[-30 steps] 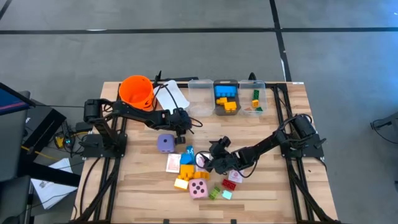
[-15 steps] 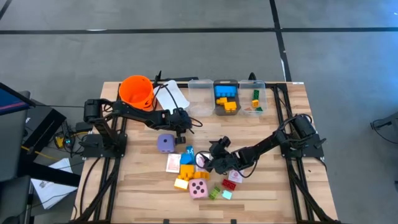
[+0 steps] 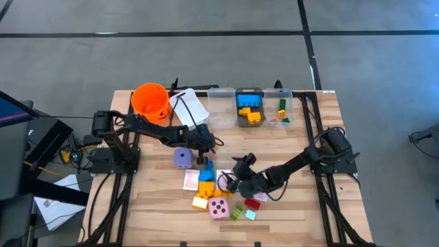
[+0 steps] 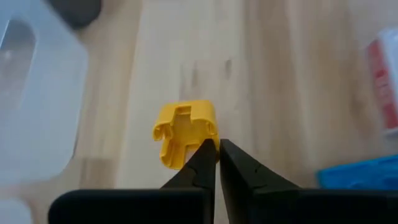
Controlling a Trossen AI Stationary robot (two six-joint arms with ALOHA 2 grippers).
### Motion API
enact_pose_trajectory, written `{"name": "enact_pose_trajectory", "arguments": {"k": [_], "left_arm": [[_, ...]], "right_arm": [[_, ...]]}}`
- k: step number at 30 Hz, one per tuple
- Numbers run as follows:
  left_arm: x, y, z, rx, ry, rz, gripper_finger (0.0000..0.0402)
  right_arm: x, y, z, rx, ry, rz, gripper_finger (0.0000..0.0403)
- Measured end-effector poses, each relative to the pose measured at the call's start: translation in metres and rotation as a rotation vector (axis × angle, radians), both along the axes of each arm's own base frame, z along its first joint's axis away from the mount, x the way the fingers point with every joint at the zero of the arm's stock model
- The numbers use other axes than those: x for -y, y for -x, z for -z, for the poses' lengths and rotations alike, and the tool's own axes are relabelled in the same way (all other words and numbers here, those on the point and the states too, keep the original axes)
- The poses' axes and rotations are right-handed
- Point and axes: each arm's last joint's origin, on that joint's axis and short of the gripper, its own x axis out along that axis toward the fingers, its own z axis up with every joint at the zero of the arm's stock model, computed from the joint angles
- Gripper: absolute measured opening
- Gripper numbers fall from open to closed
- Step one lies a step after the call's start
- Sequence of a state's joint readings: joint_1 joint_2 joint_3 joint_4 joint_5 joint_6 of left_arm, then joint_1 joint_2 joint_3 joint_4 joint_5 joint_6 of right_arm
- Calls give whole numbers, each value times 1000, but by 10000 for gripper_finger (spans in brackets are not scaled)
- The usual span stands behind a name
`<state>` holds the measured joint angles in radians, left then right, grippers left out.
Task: Pick & Place Toys
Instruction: Put the small yellow game piece into the right transparent bin
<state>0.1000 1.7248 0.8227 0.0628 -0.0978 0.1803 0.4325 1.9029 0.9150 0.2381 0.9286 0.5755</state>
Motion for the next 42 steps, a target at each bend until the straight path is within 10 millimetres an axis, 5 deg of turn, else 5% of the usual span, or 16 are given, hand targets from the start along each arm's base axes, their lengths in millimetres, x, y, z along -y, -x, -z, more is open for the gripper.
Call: {"name": "enact_pose_trajectory", "arguments": {"k": [11,20,27,42], "left_arm": [[33,-8,-12,123,41,129,3],[42,-4,-66,383,331,151,2],[47,-2,-95,549,491,192,3],[52,-3,-101,606,522,202,3]], "right_arm": [[-20,43,-43,-72,359,76,359],[-44,60,-44,-128,585,38,359],[-47,51,-53,-141,629,25,359],[-27,20,-75,-153,666,-15,359]]}}
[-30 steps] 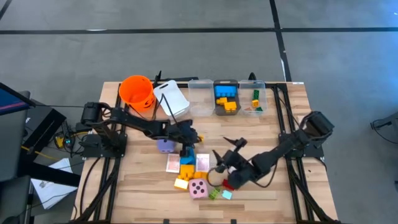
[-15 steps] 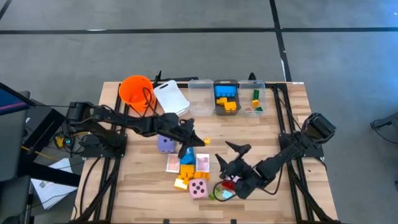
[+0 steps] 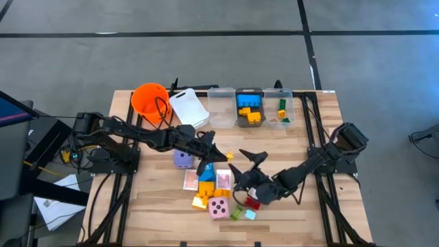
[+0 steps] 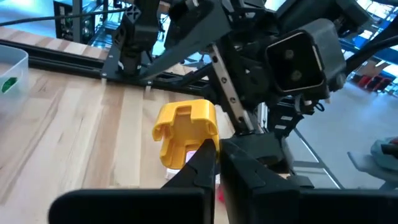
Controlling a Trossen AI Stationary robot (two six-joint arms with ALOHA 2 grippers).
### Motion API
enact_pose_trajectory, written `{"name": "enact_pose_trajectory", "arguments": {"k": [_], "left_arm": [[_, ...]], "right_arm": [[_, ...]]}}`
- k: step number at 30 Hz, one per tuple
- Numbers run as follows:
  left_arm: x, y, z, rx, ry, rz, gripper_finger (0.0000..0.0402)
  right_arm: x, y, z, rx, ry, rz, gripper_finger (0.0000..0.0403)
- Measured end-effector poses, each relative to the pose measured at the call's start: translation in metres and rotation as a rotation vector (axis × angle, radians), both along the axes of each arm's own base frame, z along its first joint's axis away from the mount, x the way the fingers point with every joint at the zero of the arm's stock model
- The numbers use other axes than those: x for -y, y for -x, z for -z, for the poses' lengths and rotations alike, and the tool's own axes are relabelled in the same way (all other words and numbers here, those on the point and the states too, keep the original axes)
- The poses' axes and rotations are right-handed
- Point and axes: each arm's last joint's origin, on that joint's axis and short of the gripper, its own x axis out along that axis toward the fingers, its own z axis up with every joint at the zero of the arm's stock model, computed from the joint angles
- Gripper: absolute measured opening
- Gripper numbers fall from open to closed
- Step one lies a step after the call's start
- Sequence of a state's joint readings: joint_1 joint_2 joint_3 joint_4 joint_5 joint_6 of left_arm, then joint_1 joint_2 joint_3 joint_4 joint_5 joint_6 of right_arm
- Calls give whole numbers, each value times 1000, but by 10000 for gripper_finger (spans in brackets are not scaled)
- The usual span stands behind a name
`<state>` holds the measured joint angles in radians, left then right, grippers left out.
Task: Pick & Place Toys
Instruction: Put the small yellow game piece into the right transparent bin
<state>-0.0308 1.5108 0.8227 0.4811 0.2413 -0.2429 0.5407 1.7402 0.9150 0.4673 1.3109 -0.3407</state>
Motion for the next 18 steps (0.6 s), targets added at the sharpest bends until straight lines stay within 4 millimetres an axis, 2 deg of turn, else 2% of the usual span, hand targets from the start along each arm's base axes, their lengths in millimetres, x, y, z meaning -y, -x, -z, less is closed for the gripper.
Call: {"name": "enact_pose_trajectory", "arguments": {"k": [12,18], "left_arm": [[1,0,0,-4,8,2,3],[1,0,0,-5,8,2,4]], "right_arm": [[19,-13,-3,-15,-7,-29,359],[22,-18,-9,-2,0,-103,355]]}}
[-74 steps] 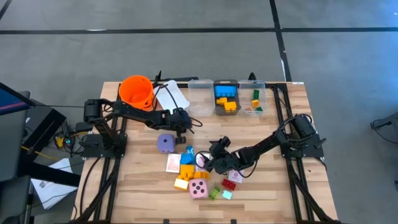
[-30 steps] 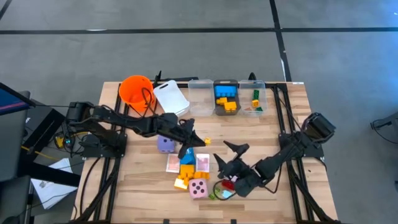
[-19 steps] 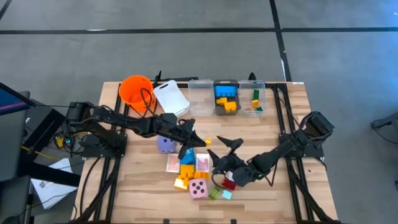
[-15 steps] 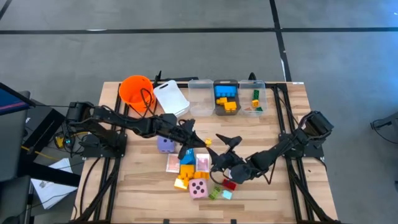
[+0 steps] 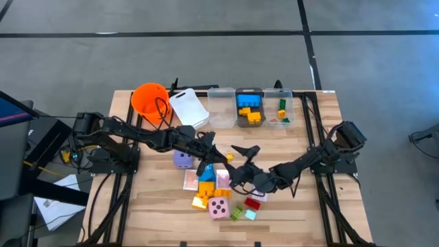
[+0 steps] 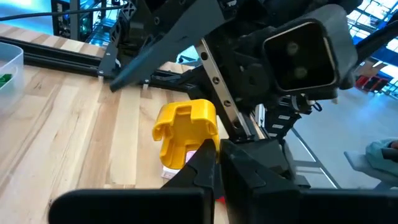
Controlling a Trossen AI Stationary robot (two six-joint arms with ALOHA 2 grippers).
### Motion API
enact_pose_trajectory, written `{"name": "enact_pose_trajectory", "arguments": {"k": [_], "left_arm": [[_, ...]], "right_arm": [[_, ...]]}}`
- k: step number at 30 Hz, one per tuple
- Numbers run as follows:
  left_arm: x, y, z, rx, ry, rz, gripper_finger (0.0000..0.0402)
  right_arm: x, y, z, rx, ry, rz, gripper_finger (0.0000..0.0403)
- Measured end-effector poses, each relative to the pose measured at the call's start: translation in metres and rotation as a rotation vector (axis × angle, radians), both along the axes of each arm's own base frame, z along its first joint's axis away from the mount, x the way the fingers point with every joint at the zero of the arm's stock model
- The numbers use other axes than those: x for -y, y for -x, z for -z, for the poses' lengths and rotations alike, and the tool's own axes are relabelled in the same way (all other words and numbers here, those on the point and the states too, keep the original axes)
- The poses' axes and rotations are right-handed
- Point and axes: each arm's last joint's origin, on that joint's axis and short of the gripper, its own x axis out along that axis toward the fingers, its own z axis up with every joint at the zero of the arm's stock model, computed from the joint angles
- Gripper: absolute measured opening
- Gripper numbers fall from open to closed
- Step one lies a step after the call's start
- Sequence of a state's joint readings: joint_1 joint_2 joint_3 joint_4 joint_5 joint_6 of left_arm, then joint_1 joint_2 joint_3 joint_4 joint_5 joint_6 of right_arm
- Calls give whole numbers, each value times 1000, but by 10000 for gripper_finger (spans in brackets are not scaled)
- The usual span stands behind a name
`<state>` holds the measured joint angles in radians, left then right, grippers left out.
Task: Pick & Place Toys
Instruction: Put the small yellow game piece into the right transparent bin
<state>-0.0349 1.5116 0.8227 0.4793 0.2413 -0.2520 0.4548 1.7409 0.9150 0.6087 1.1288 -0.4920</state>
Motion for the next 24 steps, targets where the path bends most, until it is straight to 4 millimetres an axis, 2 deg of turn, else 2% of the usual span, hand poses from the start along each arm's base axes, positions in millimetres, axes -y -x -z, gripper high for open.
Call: {"name": "enact_pose_trajectory", "arguments": {"k": [19,24], "left_arm": [[0,1,3,-35,-1,-2,4],[0,1,3,-29,-6,-4,3]], "right_arm": [[1,-1,0,-1,-4,-24,257],[1,-1,0,-2,-4,-26,217]]}}
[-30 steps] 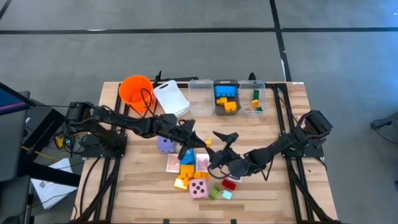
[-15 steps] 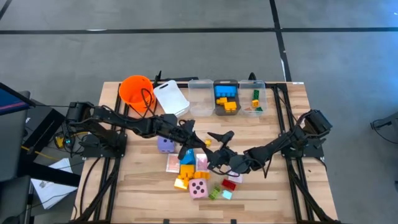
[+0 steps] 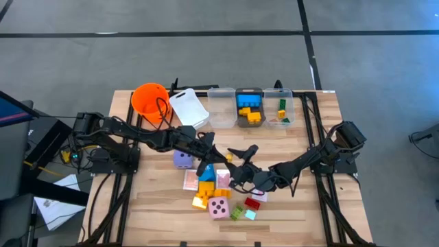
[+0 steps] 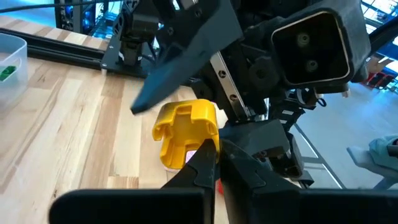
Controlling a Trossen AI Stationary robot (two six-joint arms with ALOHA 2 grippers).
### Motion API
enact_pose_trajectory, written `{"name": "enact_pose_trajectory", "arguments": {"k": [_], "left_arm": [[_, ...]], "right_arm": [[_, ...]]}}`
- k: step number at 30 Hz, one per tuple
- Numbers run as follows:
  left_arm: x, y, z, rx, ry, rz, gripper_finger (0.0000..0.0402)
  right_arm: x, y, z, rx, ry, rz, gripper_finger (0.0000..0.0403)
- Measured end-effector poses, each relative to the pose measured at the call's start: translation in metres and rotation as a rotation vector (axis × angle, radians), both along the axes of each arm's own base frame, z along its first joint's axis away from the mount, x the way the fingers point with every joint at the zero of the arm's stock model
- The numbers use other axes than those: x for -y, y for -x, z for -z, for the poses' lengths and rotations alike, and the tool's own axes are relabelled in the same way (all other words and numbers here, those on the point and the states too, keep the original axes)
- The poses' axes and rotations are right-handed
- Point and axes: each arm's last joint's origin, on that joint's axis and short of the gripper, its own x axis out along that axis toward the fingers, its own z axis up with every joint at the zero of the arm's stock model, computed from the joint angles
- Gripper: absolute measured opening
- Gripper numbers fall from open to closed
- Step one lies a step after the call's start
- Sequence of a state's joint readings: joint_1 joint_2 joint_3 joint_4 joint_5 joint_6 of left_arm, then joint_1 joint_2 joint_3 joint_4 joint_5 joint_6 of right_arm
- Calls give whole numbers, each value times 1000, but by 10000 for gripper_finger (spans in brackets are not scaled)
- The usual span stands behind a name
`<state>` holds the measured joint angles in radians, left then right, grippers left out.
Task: Pick & Place Toys
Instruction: Put the small yellow game piece into the right transparent bin
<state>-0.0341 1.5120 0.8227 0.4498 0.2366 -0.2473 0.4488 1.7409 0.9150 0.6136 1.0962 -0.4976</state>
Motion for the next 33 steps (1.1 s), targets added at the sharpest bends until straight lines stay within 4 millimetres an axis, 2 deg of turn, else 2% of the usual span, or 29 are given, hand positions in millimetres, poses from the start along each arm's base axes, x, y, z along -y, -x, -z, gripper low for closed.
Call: {"name": "enact_pose_trajectory", "arguments": {"k": [6,8,12,17,24,28,33], "left_arm": [[0,0,-1,5,-1,4,3],[0,0,-1,5,0,4,3],[0,0,-1,6,-2,2,8],[-8,-1,-1,6,-3,-19,18],[-24,1,-1,-8,-3,-60,29],[-34,14,-10,-45,-71,-92,31],[-44,46,-37,-70,-142,-151,31]], "right_arm": [[0,0,1,-5,2,-3,149],[0,0,1,-5,2,-3,137],[0,0,1,-1,-3,-1,138],[0,0,1,25,-36,16,159],[2,2,3,31,-41,72,132],[1,3,5,55,-97,78,135],[5,2,6,115,-175,104,158]]}}
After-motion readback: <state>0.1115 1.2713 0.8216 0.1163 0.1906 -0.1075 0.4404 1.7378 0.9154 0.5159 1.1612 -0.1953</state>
